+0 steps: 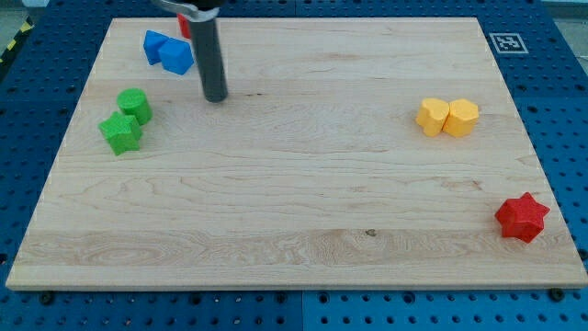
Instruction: Move your hand to the left of the red circle
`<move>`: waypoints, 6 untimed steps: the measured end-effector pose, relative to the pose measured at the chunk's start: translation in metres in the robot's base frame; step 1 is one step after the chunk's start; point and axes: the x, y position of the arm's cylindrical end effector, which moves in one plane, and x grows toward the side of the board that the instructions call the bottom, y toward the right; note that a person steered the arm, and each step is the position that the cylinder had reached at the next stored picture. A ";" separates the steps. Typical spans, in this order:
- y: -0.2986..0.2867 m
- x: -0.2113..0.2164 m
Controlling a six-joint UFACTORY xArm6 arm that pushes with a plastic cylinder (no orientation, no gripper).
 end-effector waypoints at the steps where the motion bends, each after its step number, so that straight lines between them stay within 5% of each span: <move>1: -0.053 -0.018; 2: -0.115 -0.041; 4: -0.154 -0.169; 6: -0.147 -0.169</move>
